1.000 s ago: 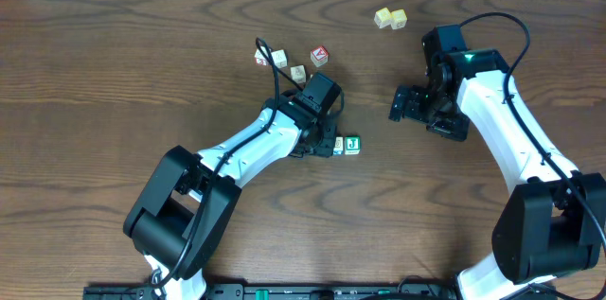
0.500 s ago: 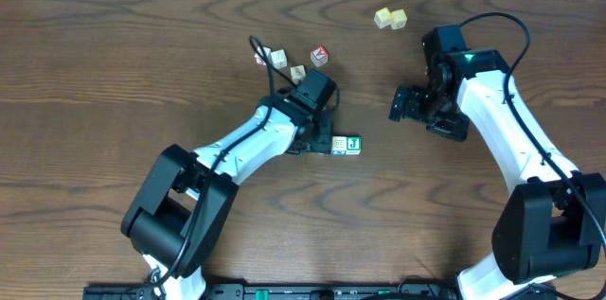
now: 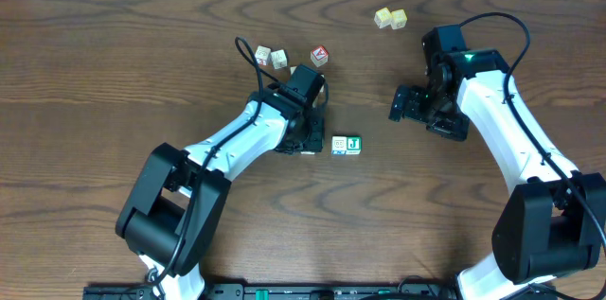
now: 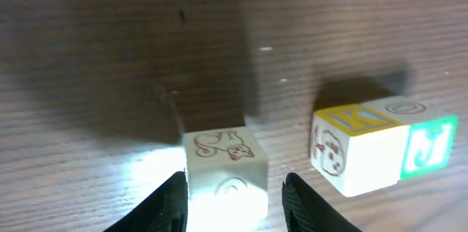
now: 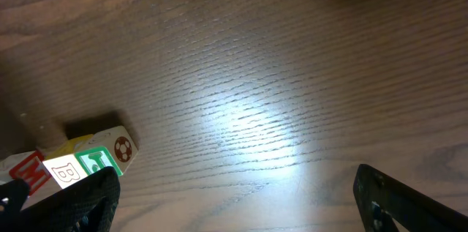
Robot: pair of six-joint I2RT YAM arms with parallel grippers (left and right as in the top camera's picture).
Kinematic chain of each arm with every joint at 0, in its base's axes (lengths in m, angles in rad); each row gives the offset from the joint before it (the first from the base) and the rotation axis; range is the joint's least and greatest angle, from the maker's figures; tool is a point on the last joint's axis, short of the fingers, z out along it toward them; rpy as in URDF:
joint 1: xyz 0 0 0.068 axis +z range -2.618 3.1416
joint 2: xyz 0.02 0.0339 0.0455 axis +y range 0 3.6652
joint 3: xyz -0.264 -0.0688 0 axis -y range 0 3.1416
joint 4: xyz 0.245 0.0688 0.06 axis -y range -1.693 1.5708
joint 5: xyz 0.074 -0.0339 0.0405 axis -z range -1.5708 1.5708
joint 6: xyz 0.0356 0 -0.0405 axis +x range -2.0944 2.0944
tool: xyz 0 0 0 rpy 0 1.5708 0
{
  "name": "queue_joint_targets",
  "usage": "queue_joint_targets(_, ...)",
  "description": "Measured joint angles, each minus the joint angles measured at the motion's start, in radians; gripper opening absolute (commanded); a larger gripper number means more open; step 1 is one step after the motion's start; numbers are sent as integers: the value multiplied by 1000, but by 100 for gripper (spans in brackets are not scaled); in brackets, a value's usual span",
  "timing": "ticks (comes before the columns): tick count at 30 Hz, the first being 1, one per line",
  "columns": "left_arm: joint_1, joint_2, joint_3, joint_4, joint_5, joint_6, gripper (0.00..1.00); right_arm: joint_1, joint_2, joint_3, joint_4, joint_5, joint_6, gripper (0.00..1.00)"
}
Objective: Lift 3 blocks
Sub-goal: 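Set the cat block down beside the K block with the left gripper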
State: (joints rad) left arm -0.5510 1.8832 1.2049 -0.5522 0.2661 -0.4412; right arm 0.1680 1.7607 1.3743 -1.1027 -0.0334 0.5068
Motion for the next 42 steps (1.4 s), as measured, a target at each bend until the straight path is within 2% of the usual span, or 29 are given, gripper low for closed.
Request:
queue_joint_targets(6,40,0,0,-10,54,0,40,0,0,0,0,0,0,99)
queue_joint_targets(25,5,0,0,0,68,-32,40,0,0,0,0,0,0,99)
queue_joint_targets(42,-43,0,0,30,-30,-87,40,0,0,0,-5,0,0,99)
